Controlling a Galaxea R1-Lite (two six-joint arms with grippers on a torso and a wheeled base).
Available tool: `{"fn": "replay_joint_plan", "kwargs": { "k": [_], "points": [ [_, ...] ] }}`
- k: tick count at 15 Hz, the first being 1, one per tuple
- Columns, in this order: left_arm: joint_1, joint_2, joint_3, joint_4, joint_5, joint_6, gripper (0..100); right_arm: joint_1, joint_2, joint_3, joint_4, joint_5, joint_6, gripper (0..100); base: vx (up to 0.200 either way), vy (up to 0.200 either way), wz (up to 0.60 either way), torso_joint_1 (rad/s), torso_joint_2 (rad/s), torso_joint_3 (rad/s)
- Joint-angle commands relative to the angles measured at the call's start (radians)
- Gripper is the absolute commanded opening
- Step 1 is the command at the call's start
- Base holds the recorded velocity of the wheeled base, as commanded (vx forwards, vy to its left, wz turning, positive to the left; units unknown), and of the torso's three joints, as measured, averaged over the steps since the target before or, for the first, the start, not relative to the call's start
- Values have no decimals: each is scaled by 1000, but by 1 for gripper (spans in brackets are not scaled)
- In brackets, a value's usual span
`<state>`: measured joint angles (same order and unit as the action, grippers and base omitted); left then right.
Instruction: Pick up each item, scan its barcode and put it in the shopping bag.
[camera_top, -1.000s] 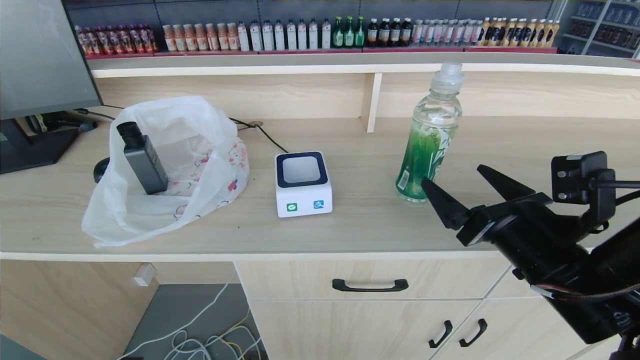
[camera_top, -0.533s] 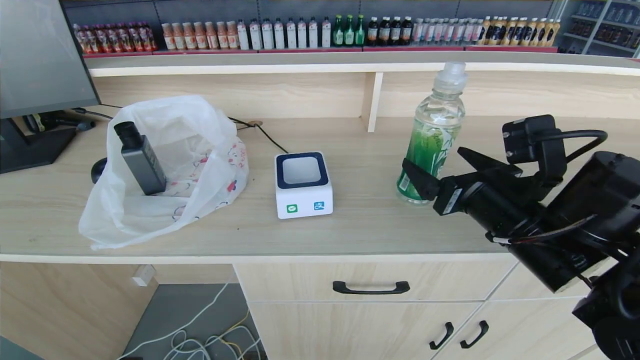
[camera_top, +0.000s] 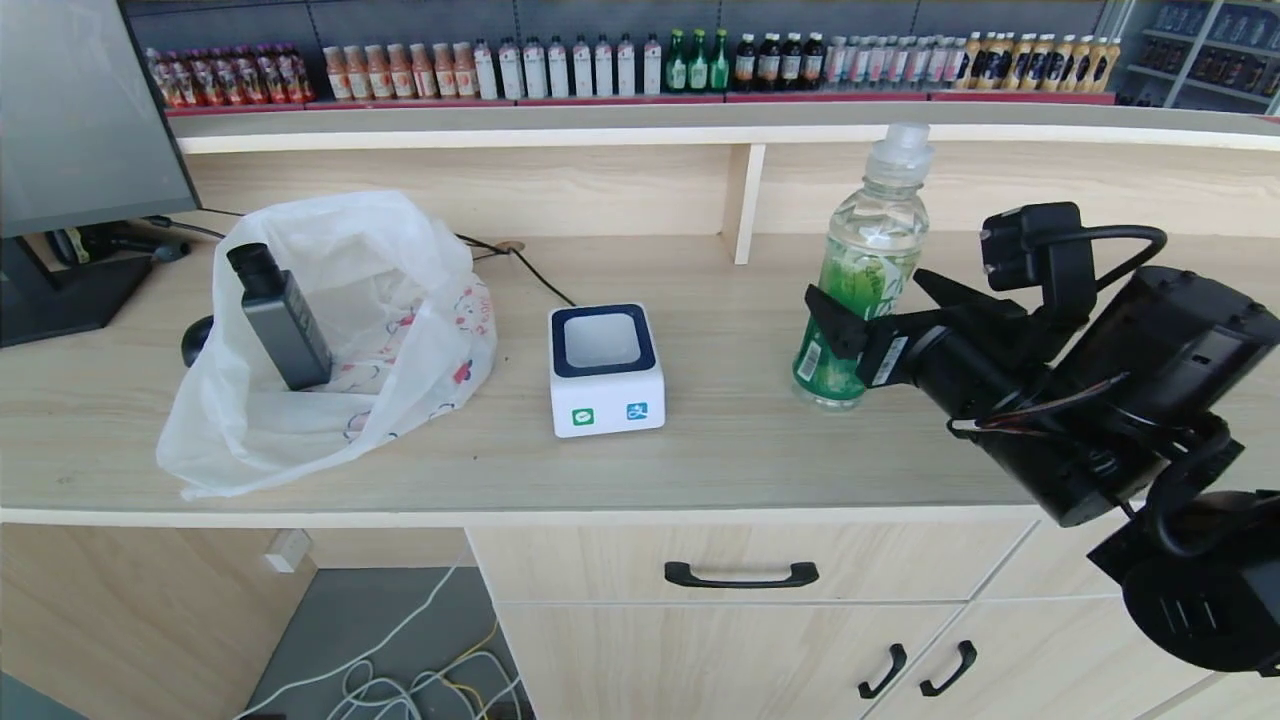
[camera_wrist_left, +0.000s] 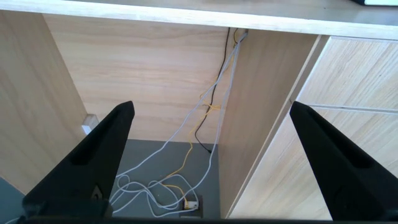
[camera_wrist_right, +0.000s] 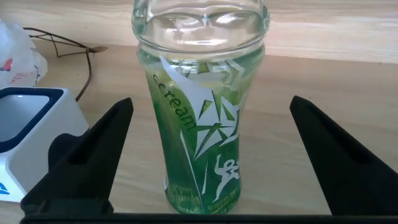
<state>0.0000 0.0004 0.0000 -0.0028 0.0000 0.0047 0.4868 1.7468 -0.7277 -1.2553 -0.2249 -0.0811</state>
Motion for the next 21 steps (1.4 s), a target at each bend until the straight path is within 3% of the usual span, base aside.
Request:
{"fn": "replay_joint_plan", "kwargs": {
  "k": [1,8,21],
  "points": [
    [0,0,0,0,0,0,100,-1,37,-35,1,-1,0,100,0,0,0,0,0,0],
    [0,0,0,0,0,0,100,-2,88,-72,-1,-1,0,100,0,0,0,0,0,0],
    [0,0,0,0,0,0,100,-7,211,-256,2,-5,-2,100,0,0,0,0,0,0]
  ]
}}
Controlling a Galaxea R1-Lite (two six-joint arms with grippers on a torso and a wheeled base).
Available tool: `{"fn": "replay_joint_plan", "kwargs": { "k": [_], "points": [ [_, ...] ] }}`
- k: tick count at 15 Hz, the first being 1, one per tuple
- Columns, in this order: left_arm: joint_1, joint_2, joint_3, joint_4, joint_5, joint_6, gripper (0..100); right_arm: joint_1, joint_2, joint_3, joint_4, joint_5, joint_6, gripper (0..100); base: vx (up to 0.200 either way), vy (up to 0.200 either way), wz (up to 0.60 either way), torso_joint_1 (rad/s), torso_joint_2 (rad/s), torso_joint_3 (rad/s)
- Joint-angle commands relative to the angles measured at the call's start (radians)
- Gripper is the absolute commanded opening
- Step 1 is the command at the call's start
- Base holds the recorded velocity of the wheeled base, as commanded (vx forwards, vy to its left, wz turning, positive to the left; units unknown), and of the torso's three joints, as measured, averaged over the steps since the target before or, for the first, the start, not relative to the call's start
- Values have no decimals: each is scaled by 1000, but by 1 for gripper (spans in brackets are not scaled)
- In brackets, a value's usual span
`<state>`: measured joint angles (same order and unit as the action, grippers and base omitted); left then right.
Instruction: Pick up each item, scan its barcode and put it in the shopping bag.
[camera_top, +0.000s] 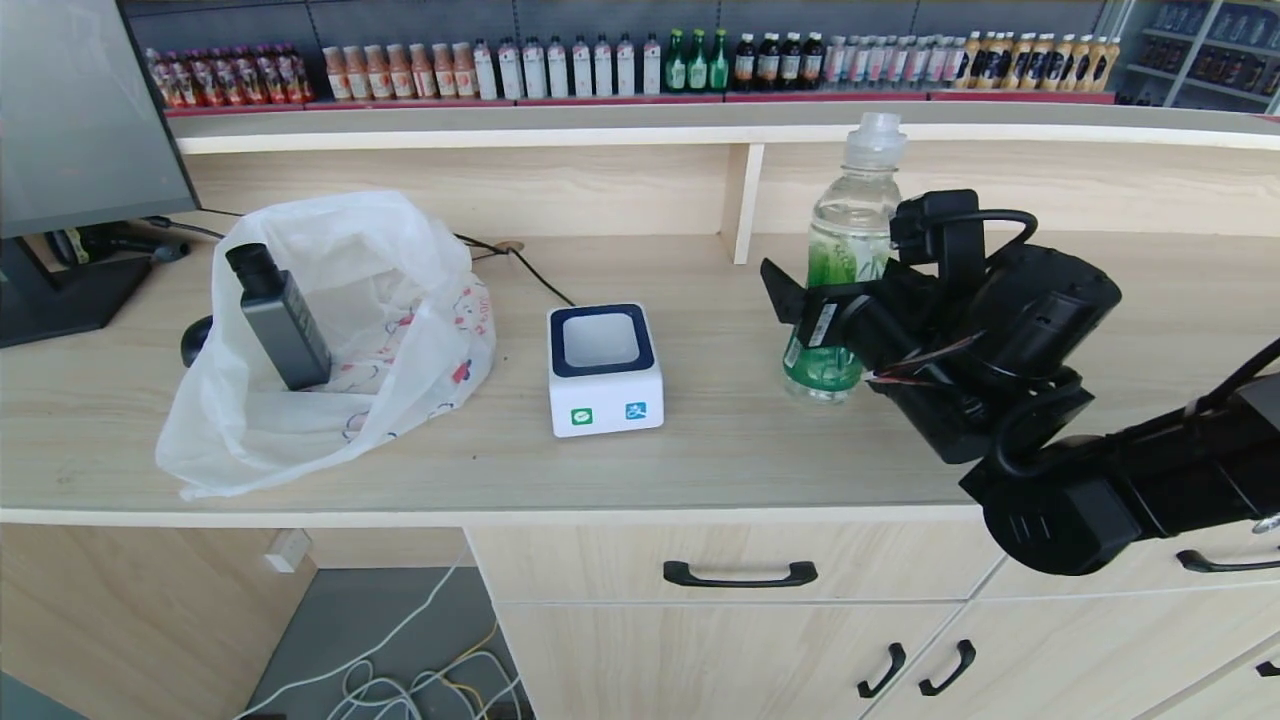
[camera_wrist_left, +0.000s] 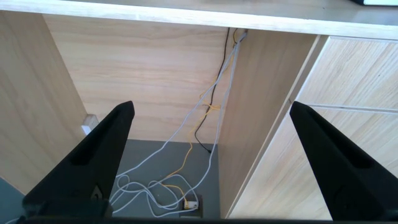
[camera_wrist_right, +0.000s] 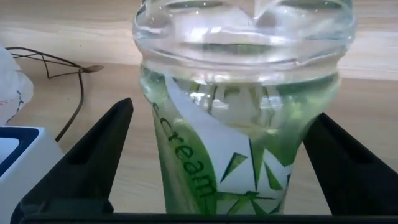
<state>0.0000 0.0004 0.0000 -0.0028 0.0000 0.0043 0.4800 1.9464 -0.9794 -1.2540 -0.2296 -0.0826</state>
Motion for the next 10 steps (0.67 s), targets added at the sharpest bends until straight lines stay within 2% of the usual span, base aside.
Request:
{"fn": "replay_joint_plan", "kwargs": {
  "k": [1,2,3,10],
  "points": [
    [0,0,0,0,0,0,100,0,13,-4,1,-1,0,100,0,0,0,0,0,0],
    [0,0,0,0,0,0,100,-1,13,-4,1,1,0,100,0,0,0,0,0,0],
    [0,0,0,0,0,0,100,-1,13,-4,1,3,0,0,0,0,0,0,0,0],
    [0,0,0,0,0,0,100,0,9,-9,-1,3,0,0,0,0,0,0,0,0]
  ]
}}
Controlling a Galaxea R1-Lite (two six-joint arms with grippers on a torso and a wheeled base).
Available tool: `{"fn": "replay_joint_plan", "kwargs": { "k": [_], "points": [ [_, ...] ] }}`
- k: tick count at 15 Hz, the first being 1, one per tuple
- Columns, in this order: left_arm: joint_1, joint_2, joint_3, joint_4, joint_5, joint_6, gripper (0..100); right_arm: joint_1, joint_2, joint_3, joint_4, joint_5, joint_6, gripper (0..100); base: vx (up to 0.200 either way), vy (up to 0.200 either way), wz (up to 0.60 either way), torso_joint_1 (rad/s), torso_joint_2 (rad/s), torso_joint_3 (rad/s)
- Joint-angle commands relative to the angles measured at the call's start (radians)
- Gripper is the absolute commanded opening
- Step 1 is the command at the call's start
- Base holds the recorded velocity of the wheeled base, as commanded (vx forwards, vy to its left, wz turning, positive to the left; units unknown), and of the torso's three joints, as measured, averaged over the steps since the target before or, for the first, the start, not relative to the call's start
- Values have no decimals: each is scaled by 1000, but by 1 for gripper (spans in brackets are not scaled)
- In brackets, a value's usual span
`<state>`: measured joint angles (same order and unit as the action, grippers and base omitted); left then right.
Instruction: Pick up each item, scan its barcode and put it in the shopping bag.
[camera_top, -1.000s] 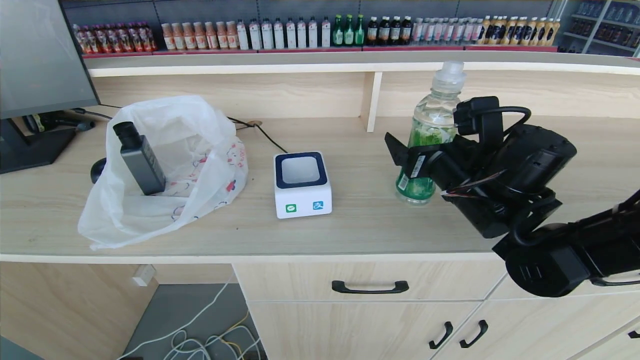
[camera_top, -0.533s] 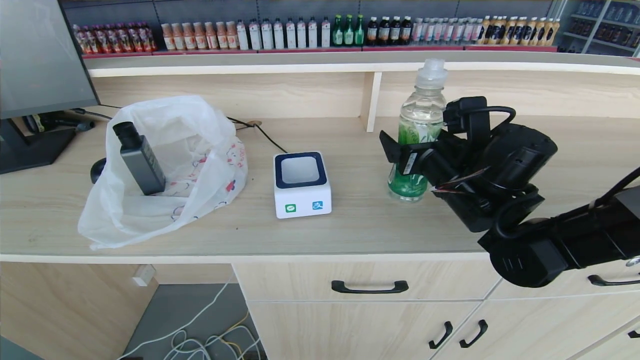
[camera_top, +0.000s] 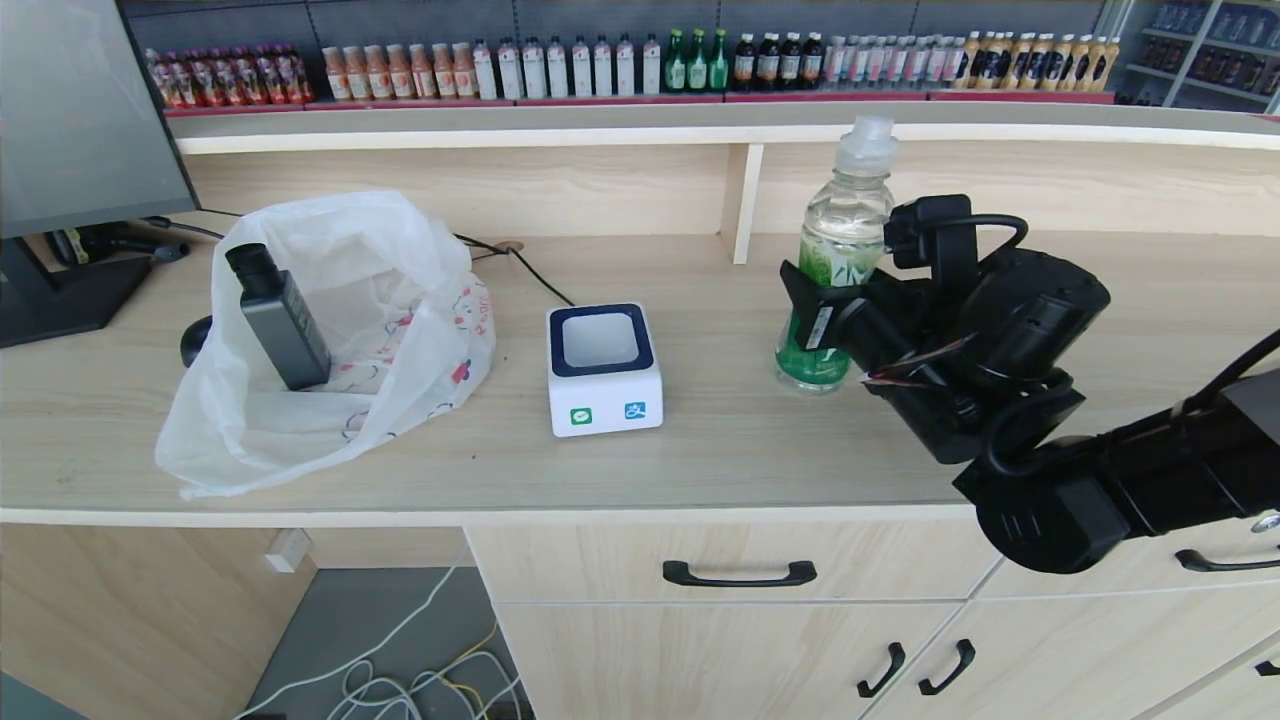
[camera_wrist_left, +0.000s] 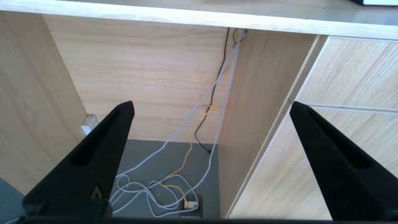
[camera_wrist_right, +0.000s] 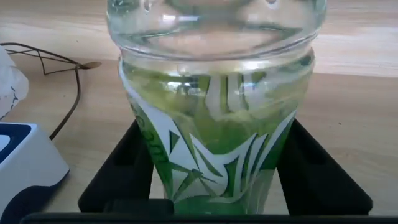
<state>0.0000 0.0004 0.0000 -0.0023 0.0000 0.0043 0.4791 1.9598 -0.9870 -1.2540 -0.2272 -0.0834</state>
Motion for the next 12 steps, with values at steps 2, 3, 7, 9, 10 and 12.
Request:
{"fn": "replay_joint_plan", "kwargs": {
  "k": [2,3,7,9,10,12],
  "points": [
    [0,0,0,-1,0,0,100,1,-10,-2,-1,0,1,0,0,0,0,0,0,0],
    [0,0,0,-1,0,0,100,1,-15,-2,-1,-1,1,0,0,0,0,0,0,0],
    [0,0,0,-1,0,0,100,3,-36,-2,1,-1,-13,0,0,0,0,0,0,0],
    [0,0,0,-1,0,0,100,3,-53,-2,1,-1,-15,0,0,0,0,0,0,0],
    [0,0,0,-1,0,0,100,3,-64,-2,1,-1,-15,0,0,0,0,0,0,0],
    [0,0,0,-1,0,0,100,3,-84,-4,10,-1,-16,0,0,0,0,0,0,0]
  ]
}}
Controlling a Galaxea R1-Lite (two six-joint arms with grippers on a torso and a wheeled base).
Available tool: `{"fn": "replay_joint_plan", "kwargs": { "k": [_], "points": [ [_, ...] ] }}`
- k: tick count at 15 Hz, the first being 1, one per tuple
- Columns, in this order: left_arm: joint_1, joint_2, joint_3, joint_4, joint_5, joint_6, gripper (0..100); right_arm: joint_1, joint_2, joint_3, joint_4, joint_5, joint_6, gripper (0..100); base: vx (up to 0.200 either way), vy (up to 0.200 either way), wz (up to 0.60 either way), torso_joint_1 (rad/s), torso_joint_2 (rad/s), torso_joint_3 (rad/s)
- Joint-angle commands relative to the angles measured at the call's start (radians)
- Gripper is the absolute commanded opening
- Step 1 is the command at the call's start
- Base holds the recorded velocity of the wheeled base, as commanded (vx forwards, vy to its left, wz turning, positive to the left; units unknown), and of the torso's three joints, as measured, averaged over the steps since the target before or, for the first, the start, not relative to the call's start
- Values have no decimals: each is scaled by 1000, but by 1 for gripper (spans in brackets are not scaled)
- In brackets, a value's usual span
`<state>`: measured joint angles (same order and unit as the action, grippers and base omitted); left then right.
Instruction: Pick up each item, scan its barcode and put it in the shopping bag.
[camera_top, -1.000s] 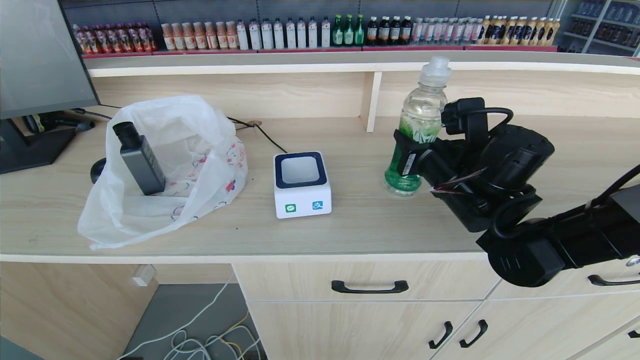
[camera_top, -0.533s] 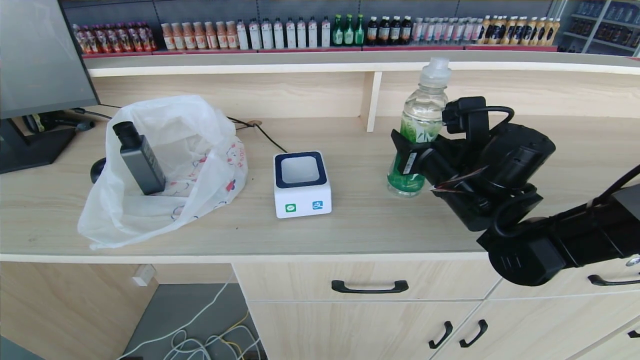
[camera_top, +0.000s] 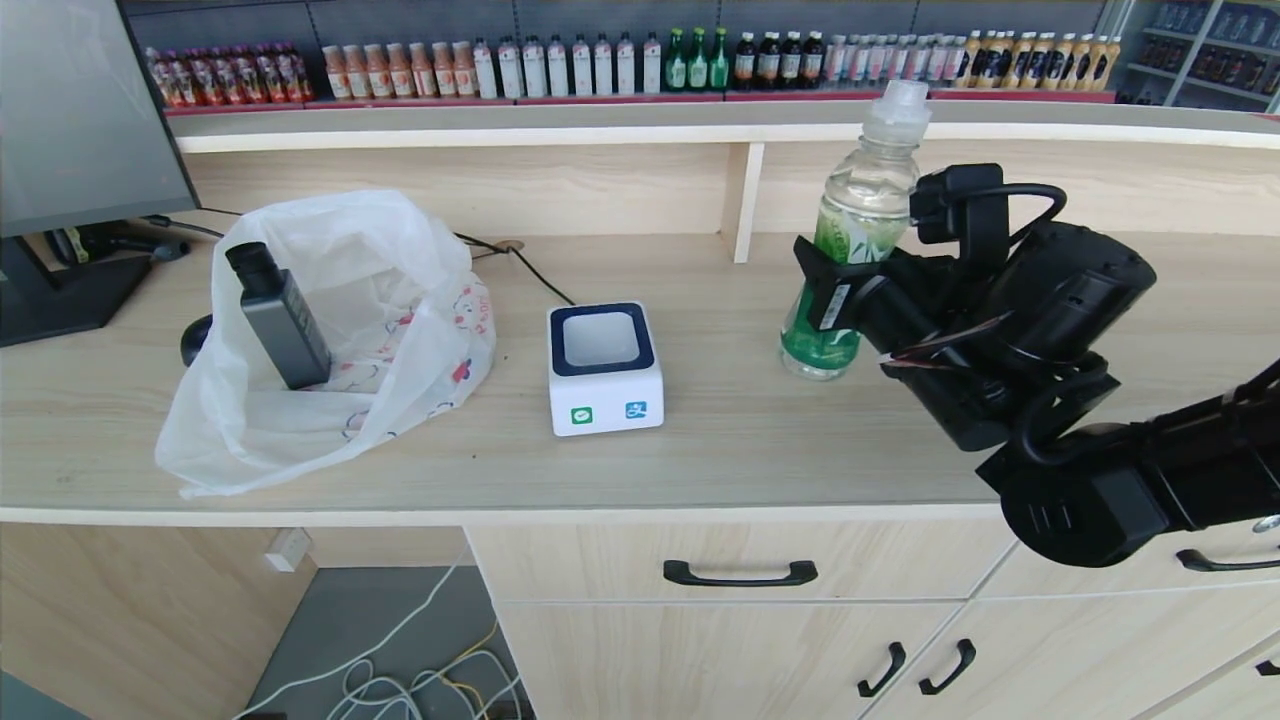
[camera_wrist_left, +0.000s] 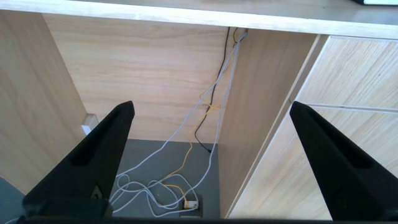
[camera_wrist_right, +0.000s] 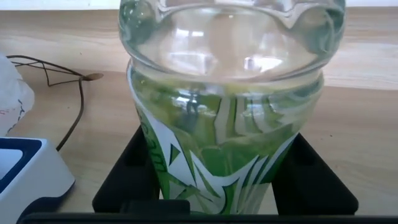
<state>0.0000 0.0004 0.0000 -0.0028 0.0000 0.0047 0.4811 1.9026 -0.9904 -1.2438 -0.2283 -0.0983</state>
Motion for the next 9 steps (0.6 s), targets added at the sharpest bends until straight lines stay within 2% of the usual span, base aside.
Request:
{"fn": "replay_joint_plan", "kwargs": {
  "k": [1,6,9],
  "points": [
    [0,0,0,0,0,0,100,5,-50,1,21,1,0,0,0,0,0,0,0,0],
    [0,0,0,0,0,0,100,8,-165,-4,109,3,-1,0,0,0,0,0,0,0],
    [0,0,0,0,0,0,100,37,-231,39,113,-5,-1,0,0,0,0,0,0,0]
  ]
}}
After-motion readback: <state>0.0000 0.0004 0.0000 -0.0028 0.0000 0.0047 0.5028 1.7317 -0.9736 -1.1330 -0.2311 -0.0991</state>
